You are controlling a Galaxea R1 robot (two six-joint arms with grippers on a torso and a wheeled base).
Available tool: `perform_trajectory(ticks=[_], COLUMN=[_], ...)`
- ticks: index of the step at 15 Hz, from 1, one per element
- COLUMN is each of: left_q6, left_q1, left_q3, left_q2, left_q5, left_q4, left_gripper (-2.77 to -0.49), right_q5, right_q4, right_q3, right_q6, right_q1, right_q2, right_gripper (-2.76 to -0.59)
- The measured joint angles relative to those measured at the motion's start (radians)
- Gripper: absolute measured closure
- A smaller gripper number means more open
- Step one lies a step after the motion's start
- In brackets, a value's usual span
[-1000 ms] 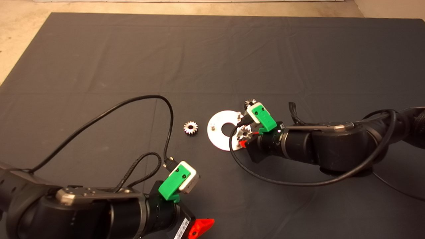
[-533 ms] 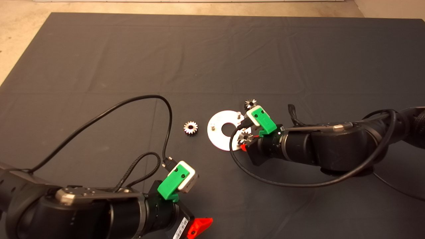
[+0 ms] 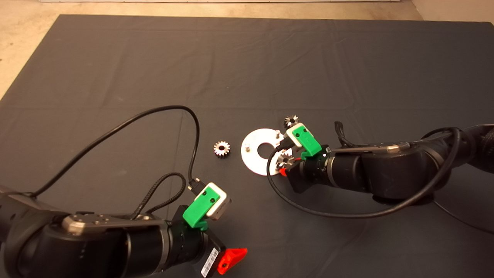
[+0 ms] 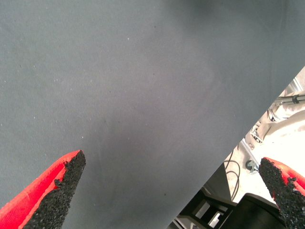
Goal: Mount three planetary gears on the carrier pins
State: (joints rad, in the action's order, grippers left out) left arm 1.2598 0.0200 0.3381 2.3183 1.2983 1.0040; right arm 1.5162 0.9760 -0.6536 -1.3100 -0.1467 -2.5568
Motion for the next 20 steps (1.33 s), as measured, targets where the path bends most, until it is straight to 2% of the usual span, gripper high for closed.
perform_trajectory(ticks=[9,15,20], left_q6=[0.000,0.000,0.000], left_q1=[0.001,0.006,0.006], left_q3=[0.000,0.000,0.000], left_q2=[0.000,0.000,-0.003], left_q5=[0.000,0.000,0.001], left_q4=[0.000,0.000,-0.001], left_gripper=[-2.64,-2.64,-2.64], right_q5=[0.000,-0.002,-0.005], right_q4=[0.000,-0.001,-0.001], right_q3=[-0.002,-0.045,-0.055], right_q6=[0.001,0.019,0.022], right_q1=[0.000,0.005,0.005], right_q2=[-0.004,-0.004,-0.011], right_gripper=[-0.80,-0.80,-0.80])
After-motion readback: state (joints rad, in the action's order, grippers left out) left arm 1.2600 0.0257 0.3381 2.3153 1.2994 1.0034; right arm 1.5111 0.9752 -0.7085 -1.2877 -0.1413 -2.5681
